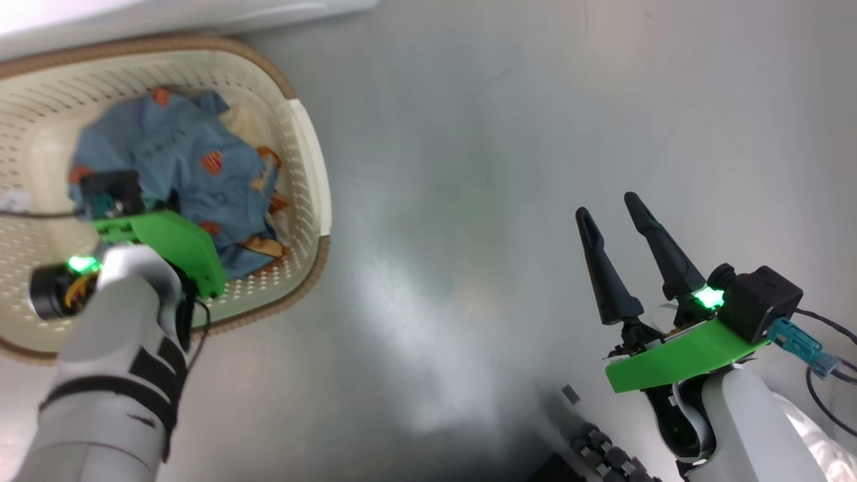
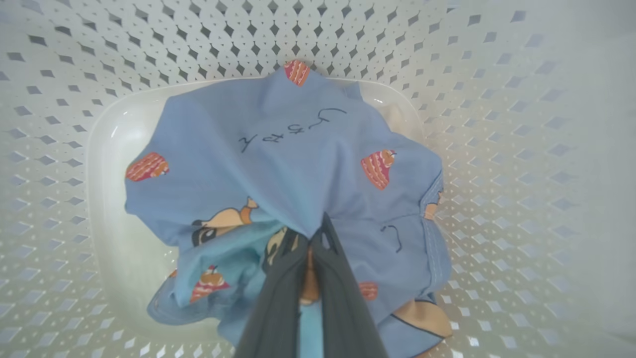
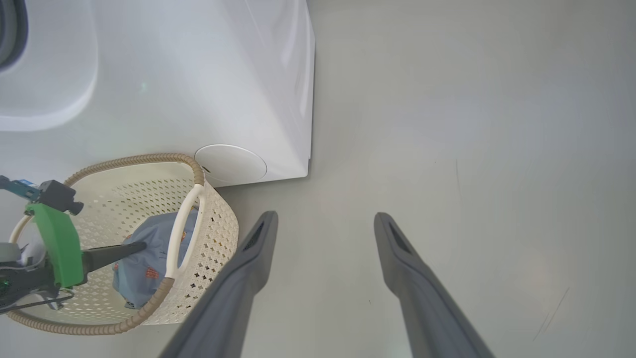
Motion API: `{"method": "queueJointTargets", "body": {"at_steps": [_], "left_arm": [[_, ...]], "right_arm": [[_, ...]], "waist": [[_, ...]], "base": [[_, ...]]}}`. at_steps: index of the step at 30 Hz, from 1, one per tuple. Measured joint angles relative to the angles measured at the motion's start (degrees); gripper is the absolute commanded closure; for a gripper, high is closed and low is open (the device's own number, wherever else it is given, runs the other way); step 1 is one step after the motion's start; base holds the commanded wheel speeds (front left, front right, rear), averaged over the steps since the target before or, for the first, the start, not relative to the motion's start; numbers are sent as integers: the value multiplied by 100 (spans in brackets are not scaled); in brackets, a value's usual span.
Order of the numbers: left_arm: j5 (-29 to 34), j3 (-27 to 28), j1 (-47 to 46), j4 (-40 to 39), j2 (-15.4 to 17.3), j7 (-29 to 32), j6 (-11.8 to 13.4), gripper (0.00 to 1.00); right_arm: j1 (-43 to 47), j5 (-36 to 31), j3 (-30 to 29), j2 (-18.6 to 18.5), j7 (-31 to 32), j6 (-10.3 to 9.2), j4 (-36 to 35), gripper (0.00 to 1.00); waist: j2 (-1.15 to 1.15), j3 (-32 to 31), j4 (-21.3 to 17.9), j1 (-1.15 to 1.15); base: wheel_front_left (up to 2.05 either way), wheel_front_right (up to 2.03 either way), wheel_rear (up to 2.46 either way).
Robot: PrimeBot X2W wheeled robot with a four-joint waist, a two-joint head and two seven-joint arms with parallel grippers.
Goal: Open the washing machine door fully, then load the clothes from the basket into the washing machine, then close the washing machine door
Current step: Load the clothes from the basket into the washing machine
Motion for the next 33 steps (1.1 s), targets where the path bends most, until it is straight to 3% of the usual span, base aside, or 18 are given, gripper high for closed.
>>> {"method": "queueJointTargets", "body": {"at_steps": [12,33], "left_arm": [[-281,134,681,-288,-246,-324,-198,100],[-78,536,2862,-2949,-323,-360,-276,100]], "right_arm": [[117,0,-149,-114,0,0,75,0],[777,0,-379,-153,0,0,244,0]], "waist": [[0,-876,375,0],[0,-2482,843,0]], "base": [[0,0,0],[0,0,0]]}}
